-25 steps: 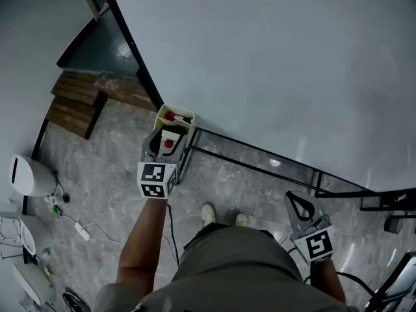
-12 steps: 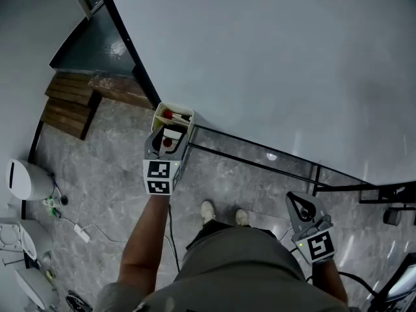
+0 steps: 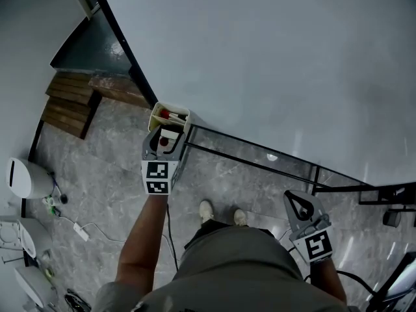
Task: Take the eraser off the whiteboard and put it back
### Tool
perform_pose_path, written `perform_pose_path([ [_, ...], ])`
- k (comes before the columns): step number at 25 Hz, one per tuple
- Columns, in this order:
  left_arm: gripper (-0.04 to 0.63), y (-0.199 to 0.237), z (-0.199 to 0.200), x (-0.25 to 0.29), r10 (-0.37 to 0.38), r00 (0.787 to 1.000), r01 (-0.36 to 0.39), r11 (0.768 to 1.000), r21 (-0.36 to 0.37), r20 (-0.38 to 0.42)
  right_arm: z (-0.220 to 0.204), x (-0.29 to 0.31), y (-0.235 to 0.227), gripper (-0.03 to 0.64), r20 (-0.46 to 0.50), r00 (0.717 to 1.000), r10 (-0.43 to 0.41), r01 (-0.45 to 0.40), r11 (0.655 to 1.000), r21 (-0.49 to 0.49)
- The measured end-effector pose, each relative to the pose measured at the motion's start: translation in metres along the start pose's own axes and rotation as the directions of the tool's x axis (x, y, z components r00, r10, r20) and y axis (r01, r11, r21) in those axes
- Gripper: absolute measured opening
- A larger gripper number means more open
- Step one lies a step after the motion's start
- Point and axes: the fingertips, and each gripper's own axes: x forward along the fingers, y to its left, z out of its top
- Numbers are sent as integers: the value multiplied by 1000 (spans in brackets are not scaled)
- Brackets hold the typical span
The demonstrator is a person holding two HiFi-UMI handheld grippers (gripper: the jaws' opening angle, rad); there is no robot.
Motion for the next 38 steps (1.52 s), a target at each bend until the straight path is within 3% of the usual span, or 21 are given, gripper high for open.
perform_pose_path([
  [9, 301, -4, 13, -25, 76, 997, -76, 997, 24, 9, 0, -8, -16, 3, 46, 998, 39, -37, 999, -25],
  [18, 301, -45, 41, -102, 139, 990, -140, 990, 19, 38, 5, -11, -17, 3, 120, 974, 192, -180, 978, -100],
  [25, 279, -115, 62, -178, 167, 983, -167, 986, -2, 74, -2, -15, -9, 3, 163, 914, 370, -343, 923, -174],
  [30, 247, -162, 54, -233, 204, 978, -202, 978, -52, 38, -14, -10, 14, 3, 161, 848, 505, -460, 852, -249],
  [33, 196, -184, 51, -258, 215, 977, -213, 973, -83, 11, -12, -13, 29, 3, 167, 804, 570, -516, 810, -278],
  [38, 68, -208, 52, -287, 211, 977, -208, 971, -116, 12, -7, -17, 49, 3, 185, 779, 599, -541, 791, -285],
])
